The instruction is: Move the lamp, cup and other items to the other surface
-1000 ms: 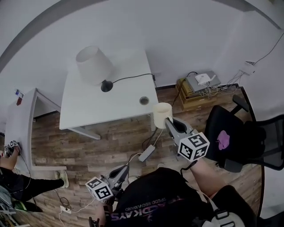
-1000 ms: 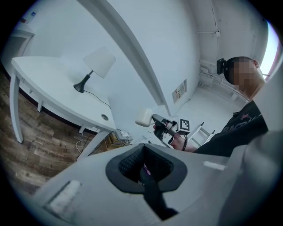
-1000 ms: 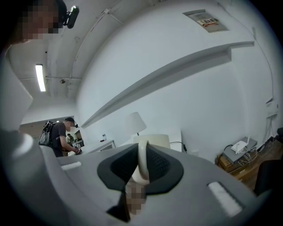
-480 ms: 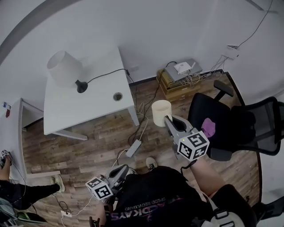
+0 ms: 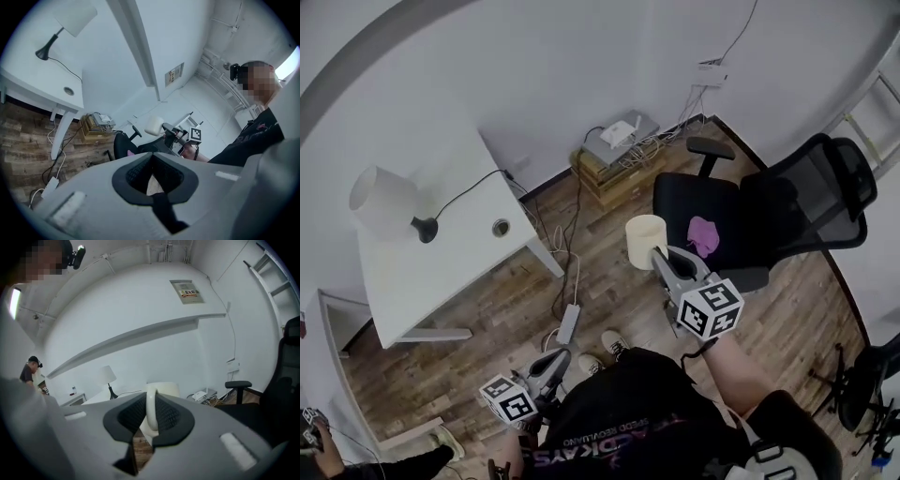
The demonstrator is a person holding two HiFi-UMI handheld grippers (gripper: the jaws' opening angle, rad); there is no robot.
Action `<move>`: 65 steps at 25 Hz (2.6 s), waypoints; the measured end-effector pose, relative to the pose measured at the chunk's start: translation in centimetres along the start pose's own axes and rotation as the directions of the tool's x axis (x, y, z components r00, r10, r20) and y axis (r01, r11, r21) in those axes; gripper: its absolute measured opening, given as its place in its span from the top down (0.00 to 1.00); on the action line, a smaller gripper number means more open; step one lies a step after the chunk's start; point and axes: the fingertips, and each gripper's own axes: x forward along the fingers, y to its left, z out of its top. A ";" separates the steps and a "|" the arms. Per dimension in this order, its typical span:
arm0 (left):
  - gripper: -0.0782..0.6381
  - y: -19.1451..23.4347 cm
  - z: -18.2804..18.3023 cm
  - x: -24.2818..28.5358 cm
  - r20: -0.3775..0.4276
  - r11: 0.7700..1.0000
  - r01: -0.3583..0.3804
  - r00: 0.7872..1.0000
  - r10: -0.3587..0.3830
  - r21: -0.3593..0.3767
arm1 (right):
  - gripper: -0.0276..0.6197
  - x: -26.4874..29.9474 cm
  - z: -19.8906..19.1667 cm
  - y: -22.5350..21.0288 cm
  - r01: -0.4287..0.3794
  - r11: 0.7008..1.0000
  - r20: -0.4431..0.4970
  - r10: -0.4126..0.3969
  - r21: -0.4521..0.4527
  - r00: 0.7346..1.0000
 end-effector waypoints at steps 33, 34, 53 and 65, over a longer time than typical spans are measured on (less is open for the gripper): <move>0.89 1.1 -0.3 10.5 -0.147 0.998 0.013 0.989 -0.022 -0.060 | 0.89 -5.1 -7.8 -28.7 0.465 0.851 -0.212 -0.421 0.245 0.882; 0.89 1.0 -0.2 11.8 -0.152 0.998 0.002 0.988 -0.011 -0.063 | 0.89 -4.0 -8.3 -30.5 0.464 0.849 -0.231 -0.413 0.253 0.881; 0.89 0.2 -2.1 20.5 -0.180 0.928 -0.319 0.941 0.286 -0.193 | 0.89 12.4 -19.5 -51.4 0.540 0.789 -0.541 -0.329 0.293 0.774; 0.89 0.9 -4.0 20.9 -0.213 0.898 -0.367 0.923 0.320 -0.242 | 0.88 13.7 -24.1 -51.7 0.564 0.789 -0.567 -0.355 0.244 0.743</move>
